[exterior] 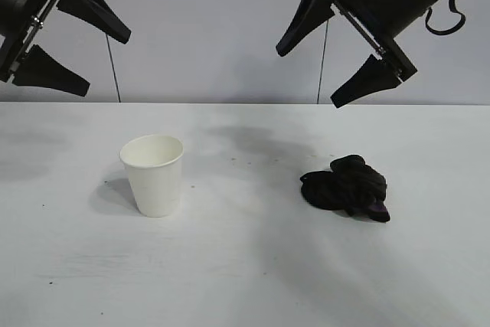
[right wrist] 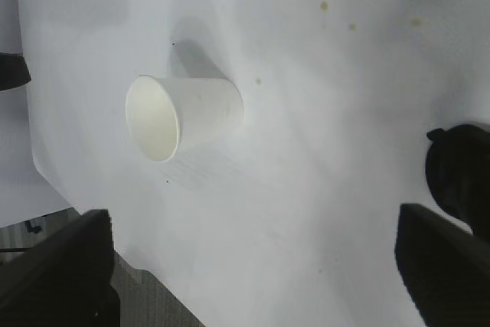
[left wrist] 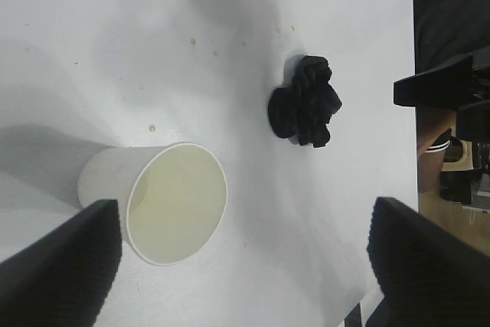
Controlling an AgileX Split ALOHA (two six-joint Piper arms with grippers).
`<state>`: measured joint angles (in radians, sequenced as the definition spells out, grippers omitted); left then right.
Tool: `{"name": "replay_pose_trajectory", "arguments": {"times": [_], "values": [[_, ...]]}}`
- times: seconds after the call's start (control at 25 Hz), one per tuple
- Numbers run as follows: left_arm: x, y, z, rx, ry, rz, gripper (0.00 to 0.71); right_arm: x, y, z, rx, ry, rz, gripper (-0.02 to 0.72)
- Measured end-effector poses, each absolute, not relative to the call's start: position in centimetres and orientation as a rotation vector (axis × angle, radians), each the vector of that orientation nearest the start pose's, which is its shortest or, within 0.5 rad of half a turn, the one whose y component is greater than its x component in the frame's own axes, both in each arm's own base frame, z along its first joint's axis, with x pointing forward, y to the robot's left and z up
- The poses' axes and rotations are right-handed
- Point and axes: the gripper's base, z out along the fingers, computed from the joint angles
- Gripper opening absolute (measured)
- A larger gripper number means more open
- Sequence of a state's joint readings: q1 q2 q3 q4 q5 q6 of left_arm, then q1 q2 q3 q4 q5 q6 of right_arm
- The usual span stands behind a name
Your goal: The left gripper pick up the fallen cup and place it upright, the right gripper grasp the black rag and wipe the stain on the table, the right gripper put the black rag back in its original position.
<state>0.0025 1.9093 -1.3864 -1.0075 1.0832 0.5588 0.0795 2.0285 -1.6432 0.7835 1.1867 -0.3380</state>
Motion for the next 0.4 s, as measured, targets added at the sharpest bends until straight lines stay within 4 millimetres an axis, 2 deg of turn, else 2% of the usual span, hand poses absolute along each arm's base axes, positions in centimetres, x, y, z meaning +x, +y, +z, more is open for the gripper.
{"name": "replay_pose_trajectory", "arguments": {"times": [0.4], "values": [[38.79, -6.68, 23.37, 0.094, 2.598, -1.175, 0.629, 41.28, 9.30, 24.63, -0.202, 2.754, 1.051, 0.694]]}}
